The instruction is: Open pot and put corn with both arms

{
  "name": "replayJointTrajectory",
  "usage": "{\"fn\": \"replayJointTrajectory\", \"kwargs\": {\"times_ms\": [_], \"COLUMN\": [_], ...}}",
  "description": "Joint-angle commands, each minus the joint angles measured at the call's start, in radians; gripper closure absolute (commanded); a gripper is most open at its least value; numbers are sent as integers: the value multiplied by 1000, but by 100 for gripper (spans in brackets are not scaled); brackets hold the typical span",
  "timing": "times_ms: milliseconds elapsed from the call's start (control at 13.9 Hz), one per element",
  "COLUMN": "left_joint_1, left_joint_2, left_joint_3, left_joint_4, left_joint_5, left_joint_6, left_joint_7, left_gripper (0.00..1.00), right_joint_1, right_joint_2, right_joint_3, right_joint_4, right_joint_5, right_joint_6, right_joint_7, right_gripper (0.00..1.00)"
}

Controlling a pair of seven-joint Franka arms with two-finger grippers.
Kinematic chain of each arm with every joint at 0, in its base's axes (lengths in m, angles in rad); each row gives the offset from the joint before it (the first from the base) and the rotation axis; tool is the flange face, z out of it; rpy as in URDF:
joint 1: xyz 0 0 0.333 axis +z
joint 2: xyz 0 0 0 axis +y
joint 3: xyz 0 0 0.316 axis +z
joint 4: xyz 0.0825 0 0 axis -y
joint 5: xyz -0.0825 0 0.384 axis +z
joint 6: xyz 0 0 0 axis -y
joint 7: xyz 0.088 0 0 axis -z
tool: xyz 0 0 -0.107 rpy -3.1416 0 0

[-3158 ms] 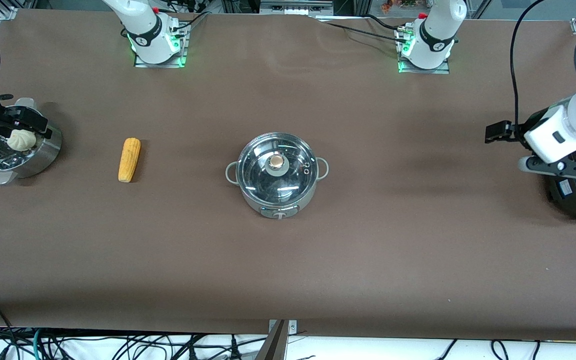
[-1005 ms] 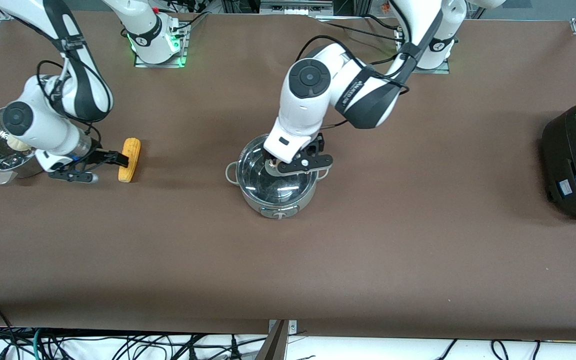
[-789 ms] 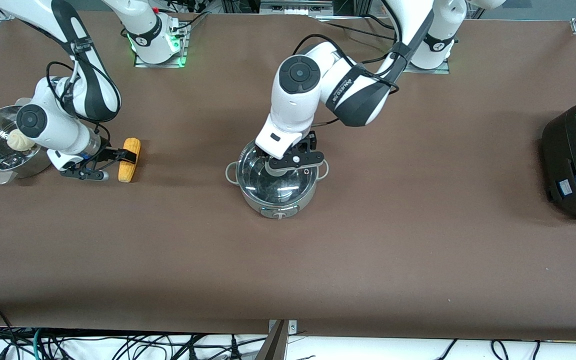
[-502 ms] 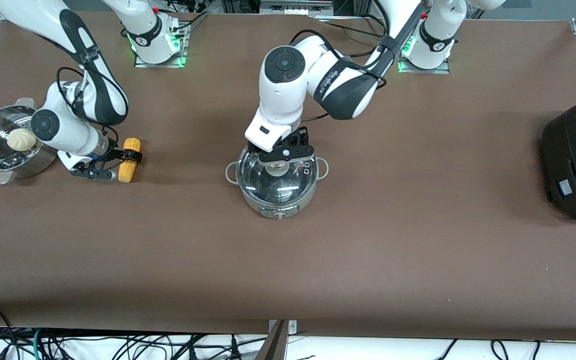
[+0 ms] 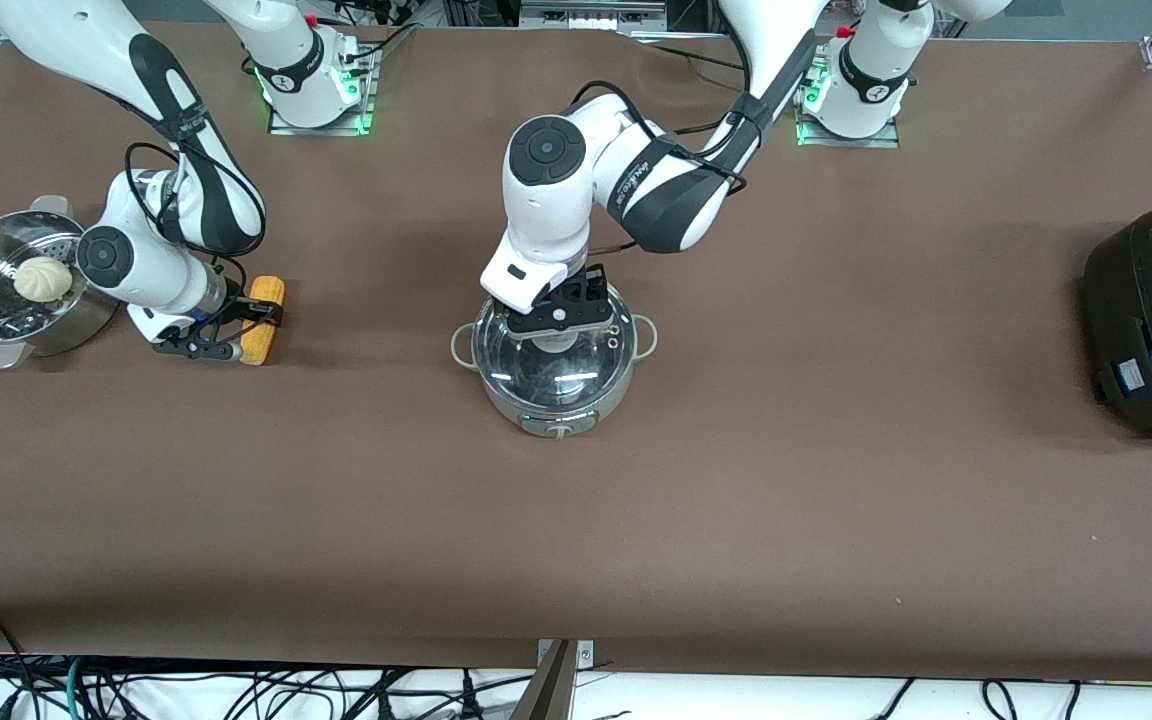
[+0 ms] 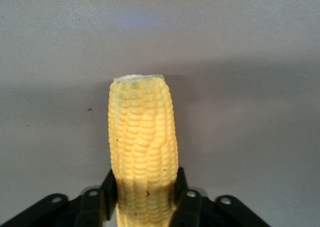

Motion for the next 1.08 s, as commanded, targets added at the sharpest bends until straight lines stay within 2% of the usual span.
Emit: {"fn": "replayJointTrajectory", "kwargs": {"times_ms": [0, 1005], "left_joint_1": [-11, -14], "left_joint_2": [22, 41], "left_joint_3": [17, 17], "left_joint_4": [44, 25], "left_joint_5": [29, 66], "left_joint_6": [-3, 34], "left_joint_7": [1, 19], "left_gripper": [0, 0], "right_joint_1": [-1, -1], "right_joint_2": [-8, 23], "right_joint_3": [-1, -1], "right_joint_4": [-24, -15], "right_joint_5": [-1, -1], "right_joint_6": [14, 21], "right_joint_7": [11, 13], "right_gripper": [100, 100]}}
